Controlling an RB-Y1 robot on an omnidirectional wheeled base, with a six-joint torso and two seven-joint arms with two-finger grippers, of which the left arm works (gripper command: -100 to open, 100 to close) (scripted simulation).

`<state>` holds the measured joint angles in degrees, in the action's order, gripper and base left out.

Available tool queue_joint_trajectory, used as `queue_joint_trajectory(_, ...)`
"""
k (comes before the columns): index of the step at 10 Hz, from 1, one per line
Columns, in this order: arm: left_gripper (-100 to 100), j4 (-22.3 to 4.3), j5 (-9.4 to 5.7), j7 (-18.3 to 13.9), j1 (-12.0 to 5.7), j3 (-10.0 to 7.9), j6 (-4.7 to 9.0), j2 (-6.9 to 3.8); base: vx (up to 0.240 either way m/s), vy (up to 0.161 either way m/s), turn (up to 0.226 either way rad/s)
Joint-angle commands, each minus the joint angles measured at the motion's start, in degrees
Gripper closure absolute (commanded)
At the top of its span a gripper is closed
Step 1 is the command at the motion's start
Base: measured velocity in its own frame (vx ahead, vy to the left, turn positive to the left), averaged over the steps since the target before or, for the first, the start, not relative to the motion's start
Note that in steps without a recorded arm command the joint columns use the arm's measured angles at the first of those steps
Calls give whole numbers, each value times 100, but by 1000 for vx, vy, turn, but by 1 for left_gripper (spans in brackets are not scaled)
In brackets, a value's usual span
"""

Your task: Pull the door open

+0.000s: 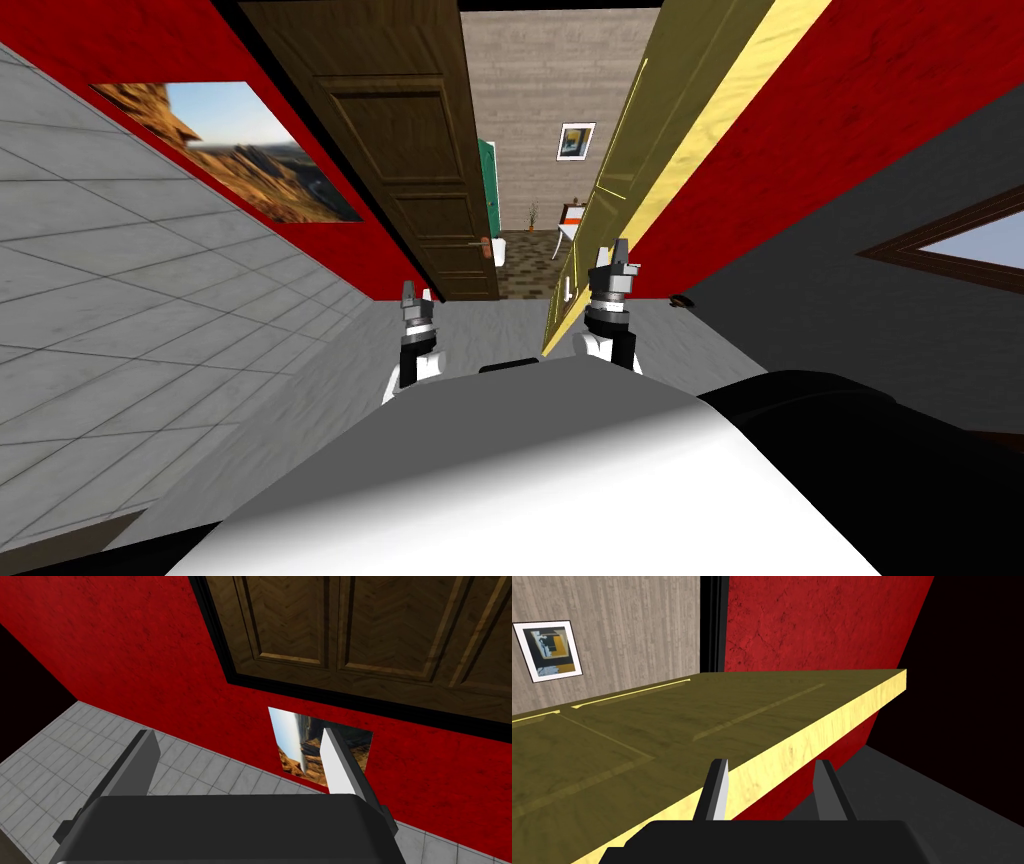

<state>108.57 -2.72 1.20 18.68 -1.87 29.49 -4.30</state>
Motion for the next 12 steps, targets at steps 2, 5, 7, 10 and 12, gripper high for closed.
queue_joint_trajectory(2, -100, -465, -13, 21, -281, -44, 33, -31, 86, 44, -26)
queue_joint_trajectory(5, -100, -972, -25, 54, -632, -93, 32, -48, 96, 52, -30)
queue_joint_trajectory(7, -100, -1345, -33, 77, -871, -126, 32, -58, 92, 53, -33)
queue_joint_trajectory(10, -100, -1743, -42, 101, -1125, -160, 31, -61, 77, 31, -20)
queue_joint_trajectory(12, -100, -2071, -50, 125, -1378, -195, 31, -64, 76, 53, -33)
